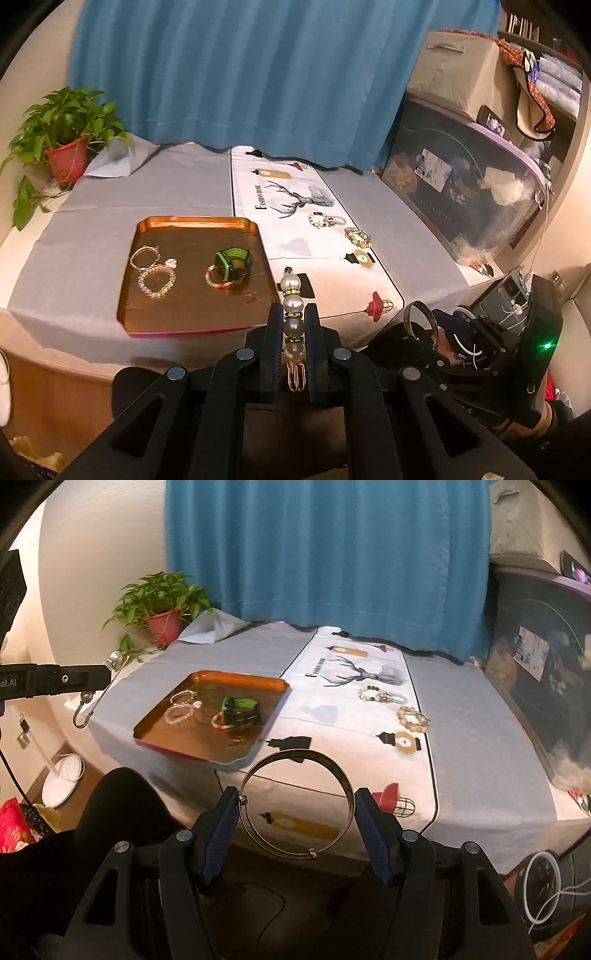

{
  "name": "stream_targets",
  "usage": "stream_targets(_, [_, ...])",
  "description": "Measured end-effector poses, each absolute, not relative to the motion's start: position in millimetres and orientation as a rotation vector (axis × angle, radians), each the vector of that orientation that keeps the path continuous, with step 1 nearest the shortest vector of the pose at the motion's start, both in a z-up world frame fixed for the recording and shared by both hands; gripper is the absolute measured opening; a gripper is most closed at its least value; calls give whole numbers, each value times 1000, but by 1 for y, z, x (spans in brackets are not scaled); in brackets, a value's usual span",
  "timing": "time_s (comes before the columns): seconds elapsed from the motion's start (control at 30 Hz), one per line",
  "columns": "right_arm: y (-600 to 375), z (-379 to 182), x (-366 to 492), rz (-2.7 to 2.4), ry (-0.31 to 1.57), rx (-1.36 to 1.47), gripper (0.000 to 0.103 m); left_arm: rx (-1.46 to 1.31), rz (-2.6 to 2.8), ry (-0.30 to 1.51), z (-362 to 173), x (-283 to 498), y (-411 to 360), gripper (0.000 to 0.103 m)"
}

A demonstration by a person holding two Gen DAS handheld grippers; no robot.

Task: Organize jewelry
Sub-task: 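Carry the silver bangle and pearl brooch pin over the copper tray with both tools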

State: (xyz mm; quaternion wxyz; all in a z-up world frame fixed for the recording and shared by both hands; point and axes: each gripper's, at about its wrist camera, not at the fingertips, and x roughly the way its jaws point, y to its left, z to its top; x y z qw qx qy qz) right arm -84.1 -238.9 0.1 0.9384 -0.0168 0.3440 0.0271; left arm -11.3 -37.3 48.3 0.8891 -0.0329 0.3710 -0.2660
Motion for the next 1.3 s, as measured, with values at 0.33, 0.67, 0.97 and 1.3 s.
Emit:
stream_targets(0.33, [-229,6,-86,57,703,-68,64,-100,-542,750,50,-17,-21,9])
stream_targets(0.67, [-225,3,-75,63,713,-88,64,-125,-506,755,46,-8,-4,9])
stream_targets(0.97, [-210,-6,-38,107,734,-111,64,-139,-471,782,32,21,9,9])
stream_targets(1.3, [-186,-11,37,166,738,-103,64,-146,-450,818,11,82,14,9])
